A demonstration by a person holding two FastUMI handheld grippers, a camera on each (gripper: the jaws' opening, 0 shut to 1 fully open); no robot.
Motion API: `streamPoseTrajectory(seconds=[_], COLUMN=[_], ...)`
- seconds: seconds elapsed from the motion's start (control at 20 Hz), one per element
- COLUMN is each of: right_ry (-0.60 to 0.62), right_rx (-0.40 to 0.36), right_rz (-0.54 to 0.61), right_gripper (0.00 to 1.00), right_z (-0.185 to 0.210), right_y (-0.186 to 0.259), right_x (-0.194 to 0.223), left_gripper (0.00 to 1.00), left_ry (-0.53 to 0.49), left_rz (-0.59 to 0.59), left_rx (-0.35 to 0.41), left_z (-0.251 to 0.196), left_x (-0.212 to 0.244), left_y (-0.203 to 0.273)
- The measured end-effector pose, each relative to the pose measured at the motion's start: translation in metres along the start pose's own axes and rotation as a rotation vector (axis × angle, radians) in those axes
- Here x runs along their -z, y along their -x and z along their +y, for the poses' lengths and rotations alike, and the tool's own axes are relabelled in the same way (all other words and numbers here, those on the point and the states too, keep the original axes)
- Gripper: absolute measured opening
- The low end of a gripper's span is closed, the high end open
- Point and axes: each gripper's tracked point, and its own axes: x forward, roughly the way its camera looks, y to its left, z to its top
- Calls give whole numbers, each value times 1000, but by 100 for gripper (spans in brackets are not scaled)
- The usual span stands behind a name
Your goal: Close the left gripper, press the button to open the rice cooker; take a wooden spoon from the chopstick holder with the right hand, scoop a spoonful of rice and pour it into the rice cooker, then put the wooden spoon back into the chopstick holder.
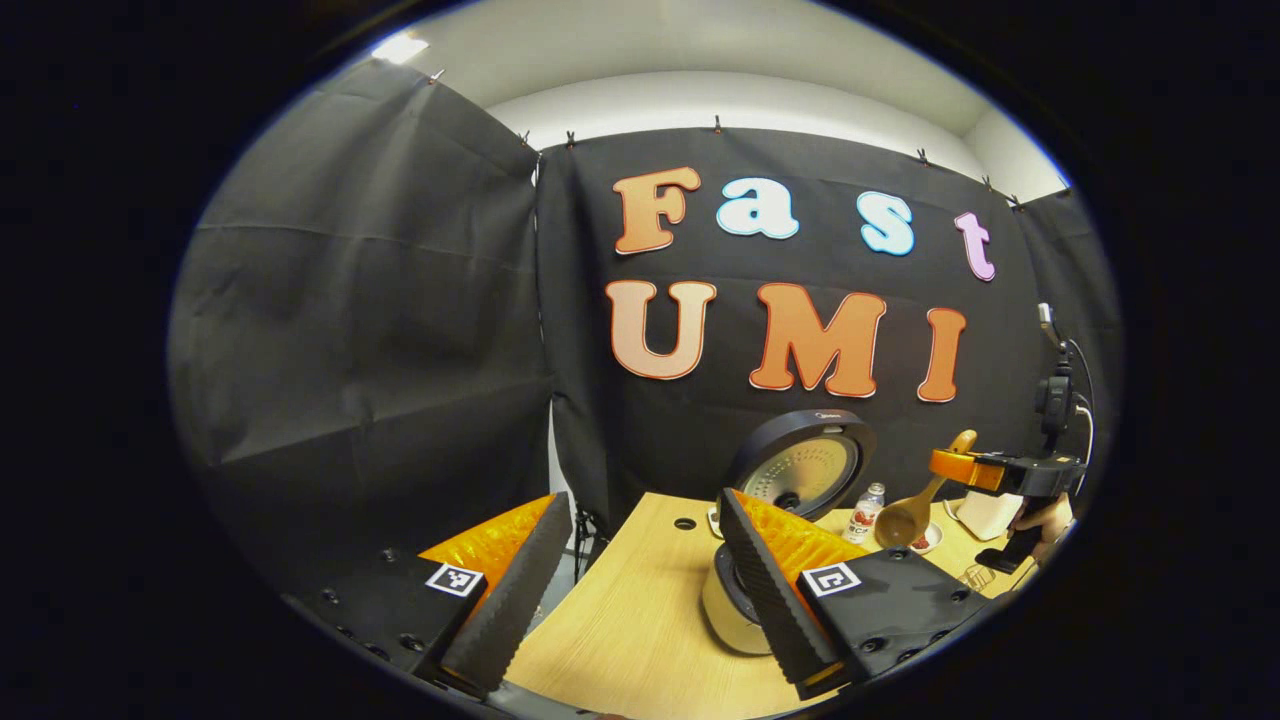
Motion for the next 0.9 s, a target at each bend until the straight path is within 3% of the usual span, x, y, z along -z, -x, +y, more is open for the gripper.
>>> streamPoseTrajectory(seconds=[0.6, 0.9], right_ry=[-96, -191], right_rx=[280, 340], right_rz=[14, 61], right_gripper=[11, 11], right_z=[-180, -220], right_y=[87, 113], right_x=[14, 45], left_gripper=[98, 100], left_ry=[6, 4], left_rz=[-10, -6], left_rx=[66, 62], left_z=[-65, -86], left_x=[-3, 1], left_y=[-15, -15])
